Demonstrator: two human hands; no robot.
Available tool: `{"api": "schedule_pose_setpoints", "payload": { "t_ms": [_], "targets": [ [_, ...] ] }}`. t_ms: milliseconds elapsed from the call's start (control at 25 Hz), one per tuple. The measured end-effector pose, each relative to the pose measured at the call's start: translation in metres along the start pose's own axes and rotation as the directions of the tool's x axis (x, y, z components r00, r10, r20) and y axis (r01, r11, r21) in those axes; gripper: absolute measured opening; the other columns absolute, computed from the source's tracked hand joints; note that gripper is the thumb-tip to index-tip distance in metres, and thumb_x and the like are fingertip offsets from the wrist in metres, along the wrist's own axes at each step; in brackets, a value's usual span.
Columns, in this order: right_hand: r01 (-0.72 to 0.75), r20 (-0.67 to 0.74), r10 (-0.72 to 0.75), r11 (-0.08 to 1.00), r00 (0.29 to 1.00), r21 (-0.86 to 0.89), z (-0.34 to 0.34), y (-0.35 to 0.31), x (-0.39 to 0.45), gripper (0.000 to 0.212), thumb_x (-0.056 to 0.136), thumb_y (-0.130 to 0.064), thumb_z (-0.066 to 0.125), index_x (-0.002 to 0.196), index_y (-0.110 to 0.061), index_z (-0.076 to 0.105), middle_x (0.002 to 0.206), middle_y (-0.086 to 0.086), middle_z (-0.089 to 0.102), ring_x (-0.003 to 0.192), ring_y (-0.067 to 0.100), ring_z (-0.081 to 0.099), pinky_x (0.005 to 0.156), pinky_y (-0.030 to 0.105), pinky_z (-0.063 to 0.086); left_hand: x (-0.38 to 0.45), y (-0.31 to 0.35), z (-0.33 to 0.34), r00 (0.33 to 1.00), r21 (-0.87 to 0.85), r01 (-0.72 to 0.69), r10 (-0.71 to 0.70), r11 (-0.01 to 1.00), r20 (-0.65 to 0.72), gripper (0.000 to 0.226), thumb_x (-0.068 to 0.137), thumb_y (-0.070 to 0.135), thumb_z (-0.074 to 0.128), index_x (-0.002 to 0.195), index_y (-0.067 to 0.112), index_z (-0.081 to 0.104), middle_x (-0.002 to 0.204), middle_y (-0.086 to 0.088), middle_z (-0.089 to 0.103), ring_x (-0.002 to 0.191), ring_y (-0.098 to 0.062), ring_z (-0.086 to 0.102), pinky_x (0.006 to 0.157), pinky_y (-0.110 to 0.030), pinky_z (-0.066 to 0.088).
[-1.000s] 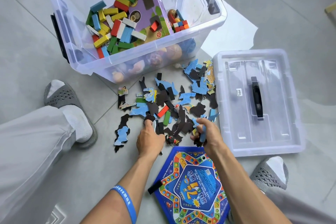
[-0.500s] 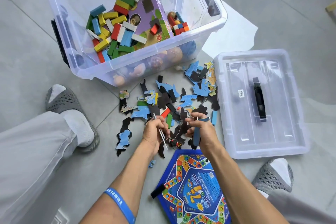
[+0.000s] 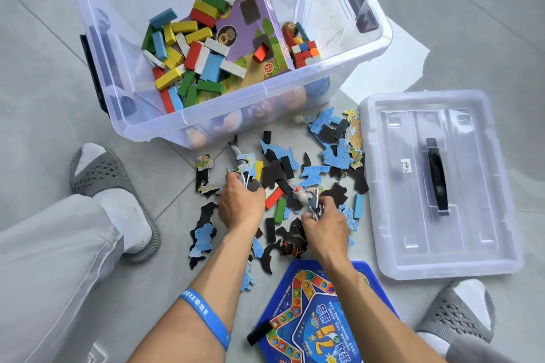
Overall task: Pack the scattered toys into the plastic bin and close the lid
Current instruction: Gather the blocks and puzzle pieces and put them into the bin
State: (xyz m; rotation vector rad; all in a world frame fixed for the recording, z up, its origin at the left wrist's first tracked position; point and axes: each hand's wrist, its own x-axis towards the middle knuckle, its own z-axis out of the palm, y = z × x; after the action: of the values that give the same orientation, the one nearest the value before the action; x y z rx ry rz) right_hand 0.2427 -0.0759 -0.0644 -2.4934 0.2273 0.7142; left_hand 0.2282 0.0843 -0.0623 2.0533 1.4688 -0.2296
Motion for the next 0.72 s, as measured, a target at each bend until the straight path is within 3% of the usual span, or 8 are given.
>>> {"api": "schedule_pose_setpoints", "payload": {
  "t_ms": [120,200,280,440,520,640,720],
  "targets": [
    [-0.073,0.133,0.036,0.956,0.99,0.283,-0.004,-0.001,0.001,0.012,0.083,-0.019,0.059,0.092,-0.025,0.054,0.072,-0.002,0.061,0.057,0.012,0.054,0.051,0.028,0.044,0.002,0.003,0.002,0.999,0.021,-0.029,0.028,0.999,0.045,0.034,0.078,0.03,0.07,0.098,0.021,0.045,0.092,0.005,0.054,0.079,-0.018,0.048,0.064,-0.03,0.035],
    [-0.241,0.276,0.099,0.799,0.956,0.55,-0.01,-0.006,-0.003,0.01,0.081,-0.012,0.059,0.085,-0.02,0.053,0.067,0.003,0.058,0.049,0.01,0.053,0.045,0.027,0.044,0.003,0.005,0.004,0.995,-0.065,0.011,-0.004,0.998,0.098,0.028,0.078,0.02,0.067,0.101,0.018,0.052,0.1,0.001,0.061,0.081,-0.019,0.053,0.065,-0.03,0.04],
    [-0.376,0.386,0.133,0.639,0.913,0.67,-0.016,-0.012,-0.005,0.017,0.076,-0.008,0.059,0.091,-0.011,0.052,0.068,0.008,0.062,0.049,0.016,0.057,0.046,0.029,0.046,0.0,0.005,0.003,0.981,-0.23,0.104,-0.063,0.967,0.182,0.025,0.075,0.014,0.062,0.098,0.02,0.058,0.103,-0.003,0.063,0.081,-0.018,0.058,0.065,-0.029,0.046],
    [-0.52,0.564,0.006,0.397,0.826,0.757,-0.038,-0.022,-0.014,0.046,0.08,0.01,0.041,0.118,-0.011,0.055,0.071,0.009,0.058,0.057,0.023,0.055,0.053,0.032,0.049,-0.02,-0.006,-0.015,0.898,-0.525,0.371,-0.152,0.766,0.412,0.022,0.057,0.013,0.05,0.075,0.008,0.063,0.054,-0.004,0.054,0.04,-0.016,0.043,0.045,-0.023,0.036],
    [-0.556,0.604,-0.077,0.312,0.794,0.77,-0.054,-0.027,-0.024,0.049,0.079,0.002,0.05,0.123,-0.016,0.06,0.081,0.009,0.062,0.065,0.024,0.059,0.06,0.034,0.053,-0.032,-0.016,-0.031,0.861,-0.586,0.426,-0.11,0.689,0.497,0.023,0.059,0.009,0.045,0.072,0.002,0.062,0.061,-0.012,0.057,0.044,-0.02,0.049,0.045,-0.025,0.04],
    [-0.585,0.623,-0.132,0.242,0.771,0.774,-0.069,-0.039,-0.039,0.036,0.081,-0.016,0.064,0.117,-0.021,0.069,0.101,0.01,0.07,0.085,0.03,0.063,0.076,0.043,0.052,-0.043,-0.026,-0.057,0.82,-0.662,0.486,-0.036,0.57,0.571,0.038,0.066,-0.01,0.034,0.092,-0.006,0.061,0.071,-0.018,0.063,0.055,-0.023,0.062,0.047,-0.027,0.049],
    [-0.583,0.615,-0.117,0.221,0.78,0.782,-0.077,-0.055,-0.054,0.034,0.076,-0.017,0.068,0.11,-0.013,0.072,0.105,0.014,0.066,0.079,0.03,0.064,0.071,0.04,0.052,-0.049,-0.024,-0.079,0.825,-0.689,0.467,0.008,0.554,0.565,0.032,0.074,-0.007,0.039,0.099,-0.006,0.059,0.061,-0.012,0.058,0.046,-0.019,0.054,0.042,-0.025,0.044]
  ]
}}
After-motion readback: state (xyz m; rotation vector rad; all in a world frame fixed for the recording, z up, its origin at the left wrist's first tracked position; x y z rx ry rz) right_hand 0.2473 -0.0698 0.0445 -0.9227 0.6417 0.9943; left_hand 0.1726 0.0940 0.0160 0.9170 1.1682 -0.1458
